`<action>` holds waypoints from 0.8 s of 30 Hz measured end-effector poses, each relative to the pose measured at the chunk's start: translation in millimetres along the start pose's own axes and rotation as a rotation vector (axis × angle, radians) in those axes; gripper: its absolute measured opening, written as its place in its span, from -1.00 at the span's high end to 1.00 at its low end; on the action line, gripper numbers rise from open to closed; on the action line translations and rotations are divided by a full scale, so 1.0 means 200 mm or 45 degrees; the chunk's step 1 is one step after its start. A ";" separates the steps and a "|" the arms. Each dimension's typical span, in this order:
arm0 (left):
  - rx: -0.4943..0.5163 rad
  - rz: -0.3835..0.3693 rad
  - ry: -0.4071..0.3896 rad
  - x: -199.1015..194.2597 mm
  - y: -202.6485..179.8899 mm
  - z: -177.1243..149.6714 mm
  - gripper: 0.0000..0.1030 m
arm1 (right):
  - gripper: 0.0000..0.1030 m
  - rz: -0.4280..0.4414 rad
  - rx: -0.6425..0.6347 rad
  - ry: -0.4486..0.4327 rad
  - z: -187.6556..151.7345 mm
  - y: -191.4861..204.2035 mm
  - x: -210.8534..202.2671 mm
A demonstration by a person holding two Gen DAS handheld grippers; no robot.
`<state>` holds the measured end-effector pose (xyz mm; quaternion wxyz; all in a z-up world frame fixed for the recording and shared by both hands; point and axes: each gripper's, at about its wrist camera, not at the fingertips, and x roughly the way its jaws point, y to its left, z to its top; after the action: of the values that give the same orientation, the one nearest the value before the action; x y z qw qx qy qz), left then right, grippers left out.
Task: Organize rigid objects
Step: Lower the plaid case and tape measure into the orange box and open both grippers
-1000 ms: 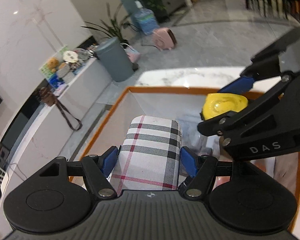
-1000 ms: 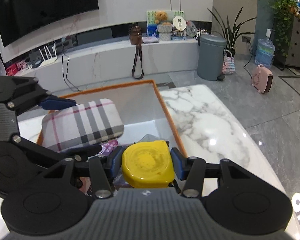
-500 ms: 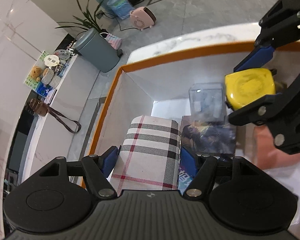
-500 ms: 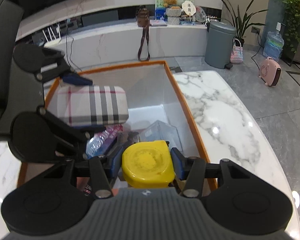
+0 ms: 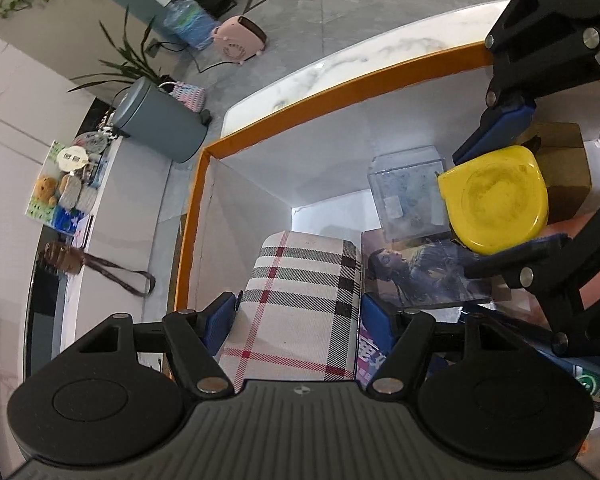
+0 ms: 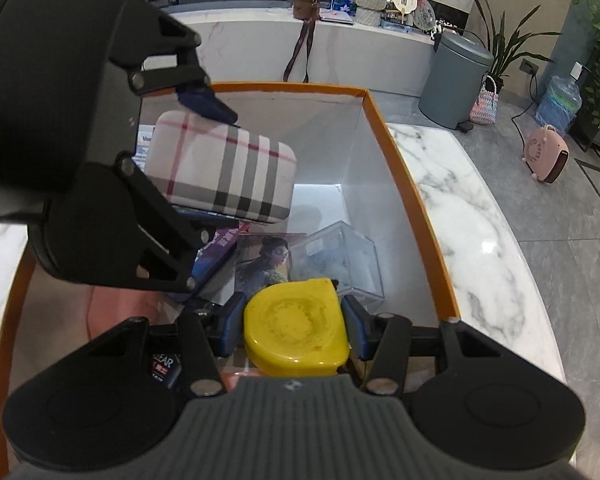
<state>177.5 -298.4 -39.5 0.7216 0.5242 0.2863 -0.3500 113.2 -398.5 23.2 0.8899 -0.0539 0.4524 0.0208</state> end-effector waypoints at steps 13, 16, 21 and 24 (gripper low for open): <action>0.012 -0.023 -0.003 0.08 0.01 0.03 -0.54 | -0.08 -0.018 -0.014 0.028 0.01 0.01 0.03; 0.021 -0.027 0.000 0.07 0.01 0.02 -0.54 | -0.15 -0.020 -0.016 0.022 0.02 0.02 0.03; 0.015 -0.017 0.006 0.07 0.02 0.03 -0.54 | -0.21 -0.022 -0.025 0.021 0.02 0.03 0.02; 0.001 -0.019 0.019 0.07 0.03 0.03 -0.54 | -0.22 -0.026 -0.028 0.019 0.02 0.04 0.01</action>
<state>189.7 -306.5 -45.2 0.7165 0.5250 0.2956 -0.3517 116.8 -389.8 22.7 0.8860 -0.0686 0.4582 0.0164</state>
